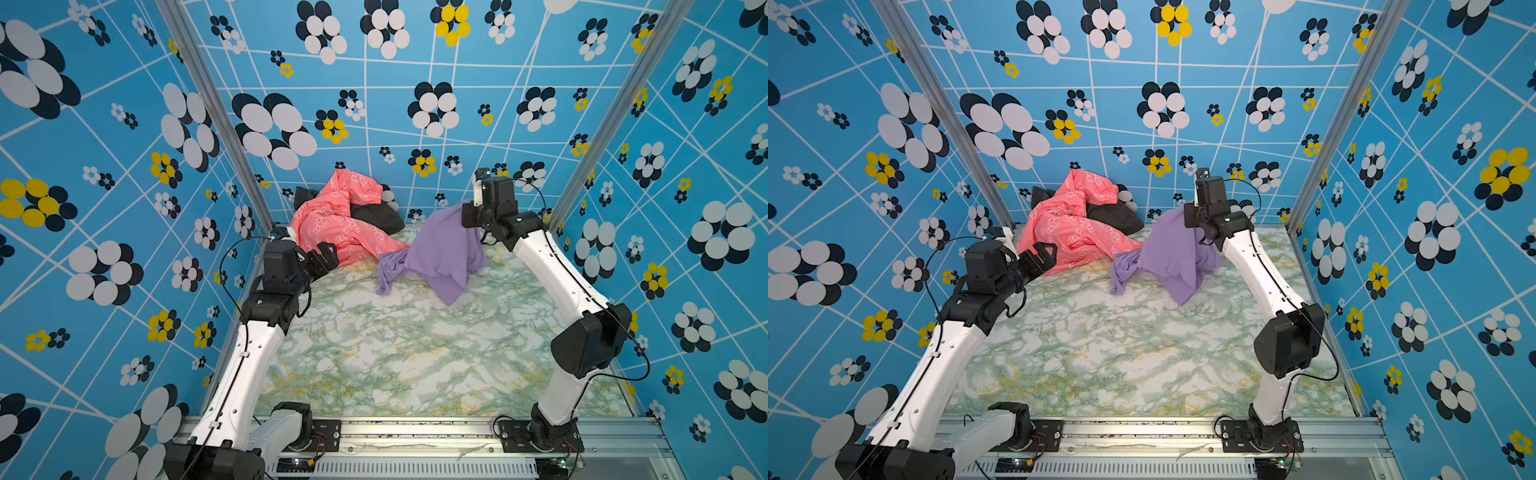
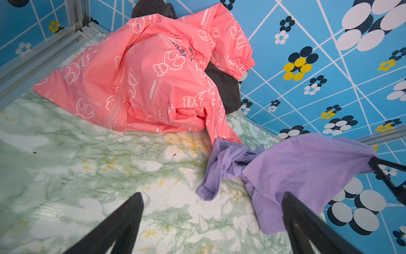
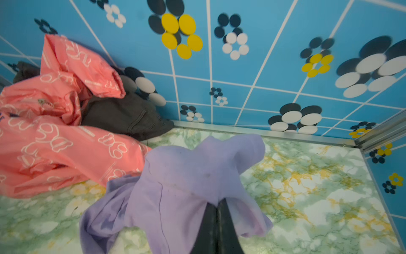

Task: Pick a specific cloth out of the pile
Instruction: 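Lift and carry the lavender shirt with the right gripper away from the pile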

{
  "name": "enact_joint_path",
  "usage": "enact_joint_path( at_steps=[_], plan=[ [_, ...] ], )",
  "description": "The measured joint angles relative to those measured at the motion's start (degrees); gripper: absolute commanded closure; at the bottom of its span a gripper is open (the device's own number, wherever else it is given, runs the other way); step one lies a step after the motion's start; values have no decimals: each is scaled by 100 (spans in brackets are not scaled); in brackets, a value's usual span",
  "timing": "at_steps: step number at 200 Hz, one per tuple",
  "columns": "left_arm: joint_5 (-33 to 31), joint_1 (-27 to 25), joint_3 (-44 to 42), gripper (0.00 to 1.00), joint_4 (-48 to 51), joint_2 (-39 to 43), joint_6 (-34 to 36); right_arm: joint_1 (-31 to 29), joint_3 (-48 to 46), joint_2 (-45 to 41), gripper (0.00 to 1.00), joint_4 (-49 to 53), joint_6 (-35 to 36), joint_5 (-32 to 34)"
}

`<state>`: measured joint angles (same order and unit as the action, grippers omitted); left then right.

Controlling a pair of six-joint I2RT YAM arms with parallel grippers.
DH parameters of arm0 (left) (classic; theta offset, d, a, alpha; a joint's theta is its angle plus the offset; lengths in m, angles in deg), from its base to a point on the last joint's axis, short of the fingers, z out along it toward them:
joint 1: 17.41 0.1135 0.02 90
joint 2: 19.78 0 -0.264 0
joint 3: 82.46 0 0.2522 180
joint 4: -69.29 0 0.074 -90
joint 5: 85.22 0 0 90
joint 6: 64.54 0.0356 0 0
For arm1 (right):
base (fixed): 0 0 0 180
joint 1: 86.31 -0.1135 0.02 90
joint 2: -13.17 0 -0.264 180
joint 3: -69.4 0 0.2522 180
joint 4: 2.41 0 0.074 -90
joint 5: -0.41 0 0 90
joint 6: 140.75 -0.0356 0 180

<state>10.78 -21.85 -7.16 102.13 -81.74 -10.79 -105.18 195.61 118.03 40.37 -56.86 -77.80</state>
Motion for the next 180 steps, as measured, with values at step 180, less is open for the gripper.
enact_joint_path(
  at_steps=[180],
  plan=[
    [-2, 0, 0, 1, -114, -35, -66, 1086, 2465, 979, 100, 348, 481, 422]
  ],
)
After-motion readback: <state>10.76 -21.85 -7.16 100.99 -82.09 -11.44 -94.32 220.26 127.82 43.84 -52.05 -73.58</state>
